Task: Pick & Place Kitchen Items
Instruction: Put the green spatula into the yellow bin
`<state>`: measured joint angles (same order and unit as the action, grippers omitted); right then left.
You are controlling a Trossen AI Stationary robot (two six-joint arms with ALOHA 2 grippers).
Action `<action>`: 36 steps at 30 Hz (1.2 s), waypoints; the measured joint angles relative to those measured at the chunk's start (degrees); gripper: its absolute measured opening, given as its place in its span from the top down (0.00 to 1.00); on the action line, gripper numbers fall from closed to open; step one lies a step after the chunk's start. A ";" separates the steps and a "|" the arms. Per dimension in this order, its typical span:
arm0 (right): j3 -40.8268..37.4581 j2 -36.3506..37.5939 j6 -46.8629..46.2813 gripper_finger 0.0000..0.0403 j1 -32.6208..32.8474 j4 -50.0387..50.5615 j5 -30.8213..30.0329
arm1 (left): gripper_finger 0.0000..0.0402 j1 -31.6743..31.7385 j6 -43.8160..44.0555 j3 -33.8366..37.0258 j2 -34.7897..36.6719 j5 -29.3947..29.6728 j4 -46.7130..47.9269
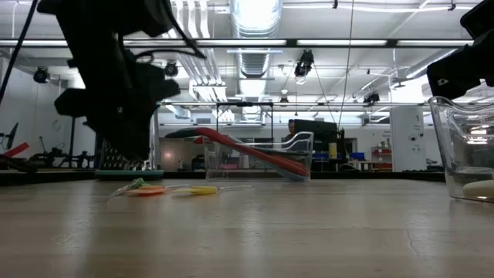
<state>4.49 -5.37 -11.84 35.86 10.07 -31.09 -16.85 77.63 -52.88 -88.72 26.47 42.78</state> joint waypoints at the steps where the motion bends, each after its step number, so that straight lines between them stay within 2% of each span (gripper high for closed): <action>1: 0.00 0.00 0.00 0.98 0.00 -0.02 0.02 | 0.65 0.37 -0.01 0.87 -0.02 -0.78 -0.98; 9: 0.00 -0.02 0.00 0.98 0.00 0.00 0.00 | 0.65 1.87 0.08 5.37 -0.03 -2.64 -7.34; 17: 0.00 -0.01 0.00 0.98 -0.02 0.01 0.00 | 0.65 1.94 -1.18 6.13 -2.80 -5.50 -12.38; 24: 0.00 0.00 0.00 0.98 0.00 0.00 0.00 | 0.65 2.02 -1.69 4.72 -4.54 -6.92 -9.64; 32: 0.00 0.00 0.00 0.98 -0.01 0.00 0.00 | 0.65 1.70 -1.20 2.00 -3.18 -12.73 -1.88; 36: 0.00 0.00 0.00 0.98 0.00 0.00 0.00 | 0.65 1.80 -1.30 1.66 -3.40 -12.20 -0.60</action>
<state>4.49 -5.37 -11.84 35.86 10.07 -31.09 -15.05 76.33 -51.22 -92.12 14.27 42.17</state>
